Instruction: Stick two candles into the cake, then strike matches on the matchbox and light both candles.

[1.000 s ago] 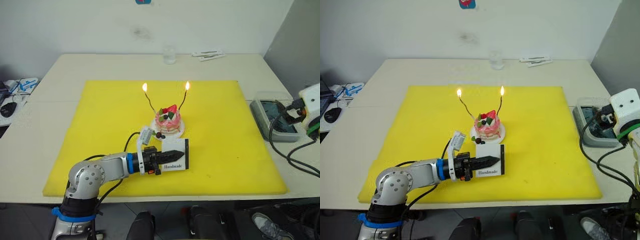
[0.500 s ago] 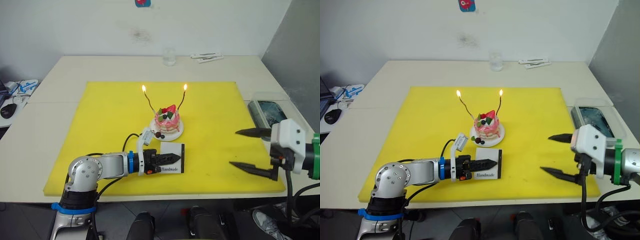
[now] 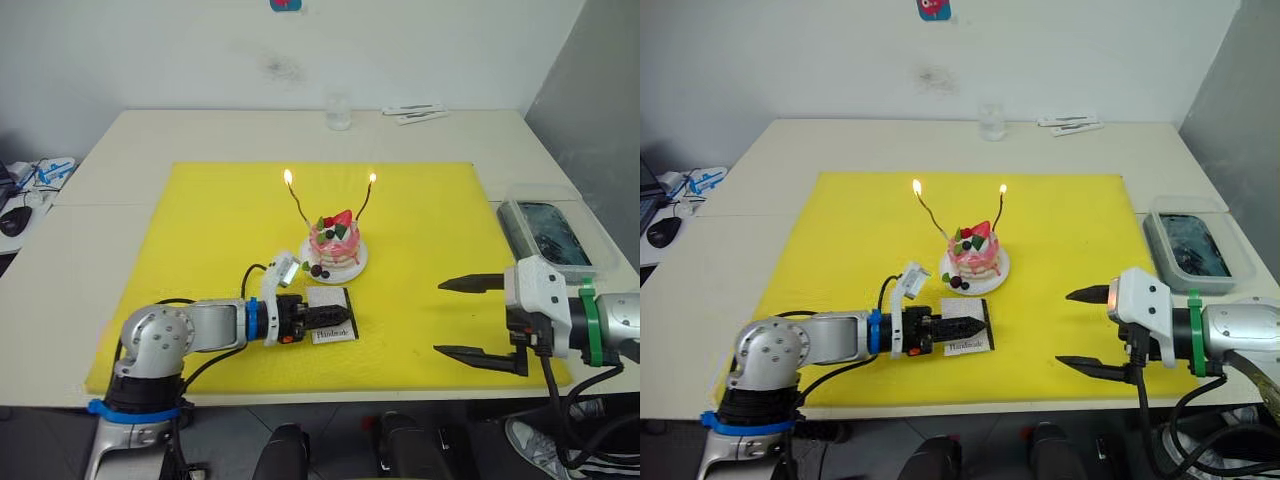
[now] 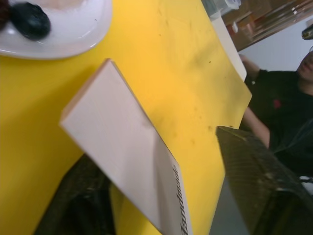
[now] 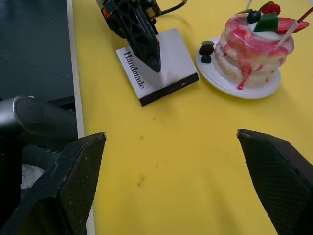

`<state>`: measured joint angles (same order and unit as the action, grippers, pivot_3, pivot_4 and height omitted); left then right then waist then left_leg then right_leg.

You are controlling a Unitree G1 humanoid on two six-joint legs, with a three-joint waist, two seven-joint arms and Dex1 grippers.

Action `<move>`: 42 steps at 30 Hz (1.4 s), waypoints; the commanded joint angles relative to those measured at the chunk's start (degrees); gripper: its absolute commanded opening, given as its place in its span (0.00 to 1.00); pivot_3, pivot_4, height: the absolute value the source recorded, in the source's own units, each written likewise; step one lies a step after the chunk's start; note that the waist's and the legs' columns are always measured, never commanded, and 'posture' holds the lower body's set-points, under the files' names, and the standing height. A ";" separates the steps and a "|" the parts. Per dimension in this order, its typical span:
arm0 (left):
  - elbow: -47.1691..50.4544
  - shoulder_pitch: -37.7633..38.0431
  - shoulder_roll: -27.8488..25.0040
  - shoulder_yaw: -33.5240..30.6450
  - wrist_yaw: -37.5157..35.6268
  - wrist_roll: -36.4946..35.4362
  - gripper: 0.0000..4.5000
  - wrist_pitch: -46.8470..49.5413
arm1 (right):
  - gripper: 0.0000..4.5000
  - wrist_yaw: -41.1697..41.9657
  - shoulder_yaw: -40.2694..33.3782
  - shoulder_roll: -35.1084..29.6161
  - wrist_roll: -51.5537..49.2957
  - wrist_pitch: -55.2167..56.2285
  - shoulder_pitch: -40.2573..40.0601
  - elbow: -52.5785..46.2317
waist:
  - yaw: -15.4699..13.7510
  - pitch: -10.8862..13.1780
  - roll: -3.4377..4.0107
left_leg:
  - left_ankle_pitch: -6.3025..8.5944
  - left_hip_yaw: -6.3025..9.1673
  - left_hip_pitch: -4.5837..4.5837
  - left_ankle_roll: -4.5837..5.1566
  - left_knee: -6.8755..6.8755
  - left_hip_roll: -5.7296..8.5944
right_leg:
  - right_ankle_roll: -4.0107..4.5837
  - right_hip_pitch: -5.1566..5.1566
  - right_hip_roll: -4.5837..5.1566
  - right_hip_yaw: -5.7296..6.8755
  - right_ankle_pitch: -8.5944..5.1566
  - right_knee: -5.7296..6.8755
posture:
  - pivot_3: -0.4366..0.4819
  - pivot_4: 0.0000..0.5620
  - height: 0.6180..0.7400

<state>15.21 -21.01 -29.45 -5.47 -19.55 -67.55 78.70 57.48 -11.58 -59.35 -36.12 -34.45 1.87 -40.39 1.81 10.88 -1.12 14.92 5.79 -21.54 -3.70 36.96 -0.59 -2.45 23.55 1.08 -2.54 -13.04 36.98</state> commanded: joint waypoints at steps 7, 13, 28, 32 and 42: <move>7.30 -2.10 -9.53 -3.14 -5.03 -1.94 1.00 0.31 | 1.00 1.45 2.82 0.71 2.00 3.67 3.74 2.17 | -0.02 0.03 -0.06 | 0.00 -0.01 -0.02 0.00 0.01 0.00 | 0.01 0.02 0.01 0.01 0.00 -0.02 | 0.48 0.27 1.00; 9.62 -1.35 -18.53 -1.50 -14.09 1.25 1.00 -2.09 | 1.00 2.02 4.16 0.91 2.55 4.23 5.08 2.95 | -0.03 0.06 -0.11 | 0.00 -0.02 -0.27 0.00 -0.01 -0.01 | -0.02 0.28 0.02 0.00 0.01 -0.01 | 0.48 0.27 1.00; 0.83 13.56 -31.74 -8.84 -36.35 29.48 1.00 -40.16 | 1.00 1.99 1.17 1.31 2.41 4.61 10.23 6.84 | -0.02 0.08 -0.11 | 0.00 -0.15 -0.41 0.00 -0.09 -0.09 | 0.11 0.53 0.02 -0.01 -0.07 0.01 | 0.48 0.27 1.00; 0.22 17.58 -31.28 -13.80 -37.33 34.17 1.00 -47.94 | 1.00 3.68 -3.58 -0.66 0.13 3.70 12.87 9.98 | -0.03 0.12 -0.09 | 0.01 -0.23 -0.43 0.01 -0.09 -0.10 | 0.11 0.56 0.05 -0.04 -0.06 0.01 | 0.48 0.27 1.00; 4.50 24.53 -29.17 -16.91 -36.65 38.18 1.00 -51.87 | 1.00 5.23 -4.49 -2.06 -0.47 3.93 14.69 11.03 | -0.02 0.12 -0.08 | 0.01 -0.29 -0.40 0.02 -0.09 -0.13 | 0.10 0.55 0.04 -0.05 -0.06 0.02 | 0.48 0.27 1.00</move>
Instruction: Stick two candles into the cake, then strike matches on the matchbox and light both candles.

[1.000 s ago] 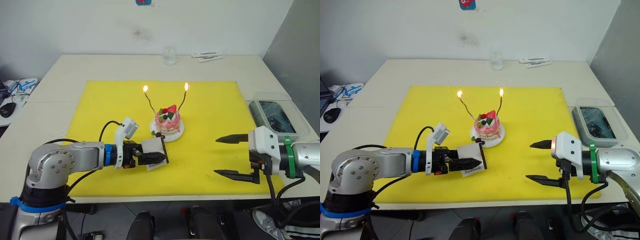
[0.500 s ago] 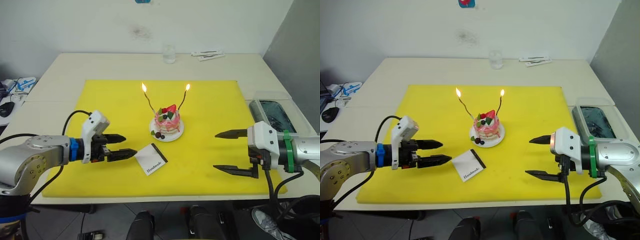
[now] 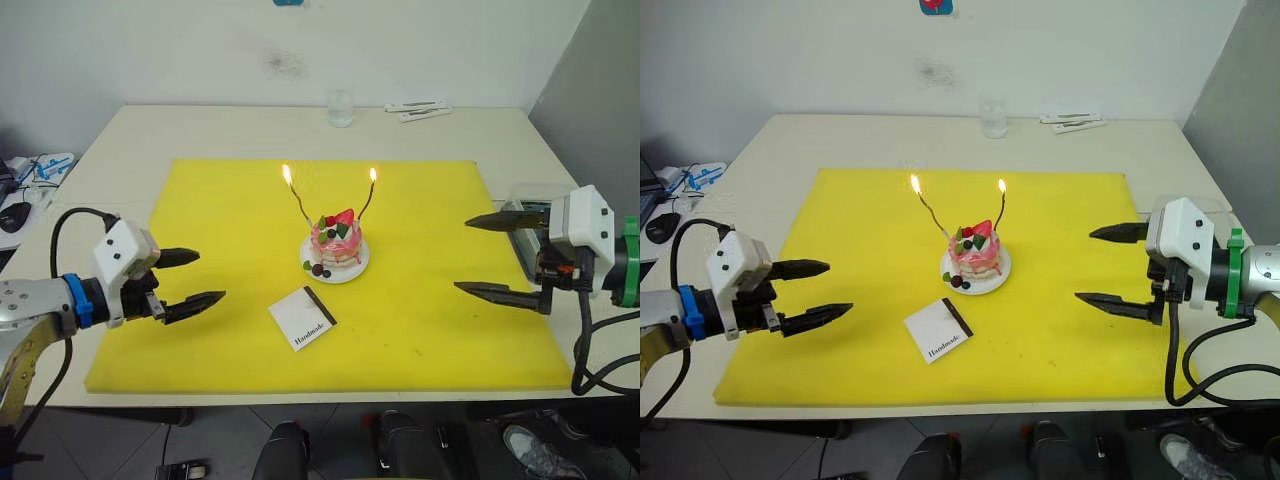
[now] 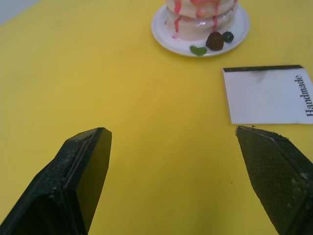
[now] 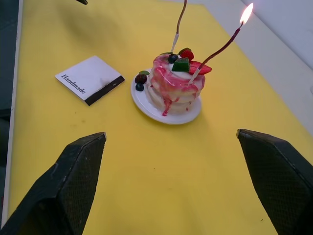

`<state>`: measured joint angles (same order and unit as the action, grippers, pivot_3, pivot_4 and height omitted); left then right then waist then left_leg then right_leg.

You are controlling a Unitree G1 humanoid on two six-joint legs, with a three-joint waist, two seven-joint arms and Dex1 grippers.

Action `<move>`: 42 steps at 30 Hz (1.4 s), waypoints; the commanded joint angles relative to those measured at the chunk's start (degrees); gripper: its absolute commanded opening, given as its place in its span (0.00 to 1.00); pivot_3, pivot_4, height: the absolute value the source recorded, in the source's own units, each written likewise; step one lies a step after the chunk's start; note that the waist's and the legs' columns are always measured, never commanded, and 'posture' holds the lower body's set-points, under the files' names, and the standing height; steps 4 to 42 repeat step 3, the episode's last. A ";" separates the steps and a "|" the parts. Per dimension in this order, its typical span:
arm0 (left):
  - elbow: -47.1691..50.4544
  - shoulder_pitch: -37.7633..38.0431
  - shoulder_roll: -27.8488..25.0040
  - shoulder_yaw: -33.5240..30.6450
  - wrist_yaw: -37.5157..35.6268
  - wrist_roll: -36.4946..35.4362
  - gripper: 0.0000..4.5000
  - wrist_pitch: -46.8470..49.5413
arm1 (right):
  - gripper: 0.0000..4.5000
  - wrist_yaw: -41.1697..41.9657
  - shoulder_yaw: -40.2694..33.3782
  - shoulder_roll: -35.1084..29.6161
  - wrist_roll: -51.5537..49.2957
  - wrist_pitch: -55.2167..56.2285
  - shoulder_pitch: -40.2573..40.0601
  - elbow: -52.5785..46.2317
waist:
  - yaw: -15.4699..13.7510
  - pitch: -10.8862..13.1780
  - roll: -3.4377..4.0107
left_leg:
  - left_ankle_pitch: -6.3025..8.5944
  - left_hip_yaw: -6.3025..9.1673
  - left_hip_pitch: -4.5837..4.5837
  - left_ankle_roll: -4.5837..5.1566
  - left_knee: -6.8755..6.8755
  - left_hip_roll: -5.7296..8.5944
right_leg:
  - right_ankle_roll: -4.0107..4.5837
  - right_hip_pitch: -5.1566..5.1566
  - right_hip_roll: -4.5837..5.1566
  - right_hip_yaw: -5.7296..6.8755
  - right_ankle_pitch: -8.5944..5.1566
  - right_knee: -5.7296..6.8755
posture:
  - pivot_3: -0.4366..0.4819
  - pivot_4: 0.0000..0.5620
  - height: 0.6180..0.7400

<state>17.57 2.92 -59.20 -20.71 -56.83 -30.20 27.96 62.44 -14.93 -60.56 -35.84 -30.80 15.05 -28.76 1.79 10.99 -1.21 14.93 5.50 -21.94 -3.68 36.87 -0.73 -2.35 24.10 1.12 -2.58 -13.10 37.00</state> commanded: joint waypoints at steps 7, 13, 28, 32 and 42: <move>2.02 0.39 0.77 -1.55 -0.32 -0.51 1.00 0.58 | 1.00 0.09 0.04 -0.50 -0.37 0.38 2.05 -0.60 | 0.00 0.00 0.00 | 0.00 0.02 0.00 0.00 0.01 -0.01 | -0.01 0.00 -0.01 0.02 0.01 0.02 | 0.48 0.27 1.00; 2.02 0.39 0.77 -1.55 -0.32 -0.51 1.00 0.58 | 1.00 0.09 0.04 -0.50 -0.37 0.38 2.05 -0.60 | 0.00 0.00 0.00 | 0.00 0.02 0.00 0.00 0.01 -0.01 | -0.01 0.00 -0.01 0.02 0.01 0.02 | 0.48 0.27 1.00; 2.02 0.39 0.77 -1.55 -0.32 -0.51 1.00 0.58 | 1.00 0.09 0.04 -0.50 -0.37 0.38 2.05 -0.60 | 0.00 0.00 0.00 | 0.00 0.02 0.00 0.00 0.01 -0.01 | -0.01 0.00 -0.01 0.02 0.01 0.02 | 0.48 0.27 1.00; 2.02 0.39 0.77 -1.55 -0.32 -0.51 1.00 0.58 | 1.00 0.09 0.04 -0.50 -0.37 0.38 2.05 -0.60 | 0.00 0.00 0.00 | 0.00 0.02 0.00 0.00 0.01 -0.01 | -0.01 0.00 -0.01 0.02 0.01 0.02 | 0.48 0.27 1.00; 2.02 0.39 0.77 -1.55 -0.32 -0.51 1.00 0.58 | 1.00 0.09 0.04 -0.50 -0.37 0.38 2.05 -0.60 | 0.00 0.00 0.00 | 0.00 0.02 0.00 0.00 0.01 -0.01 | -0.01 0.00 -0.01 0.02 0.01 0.02 | 0.48 0.27 1.00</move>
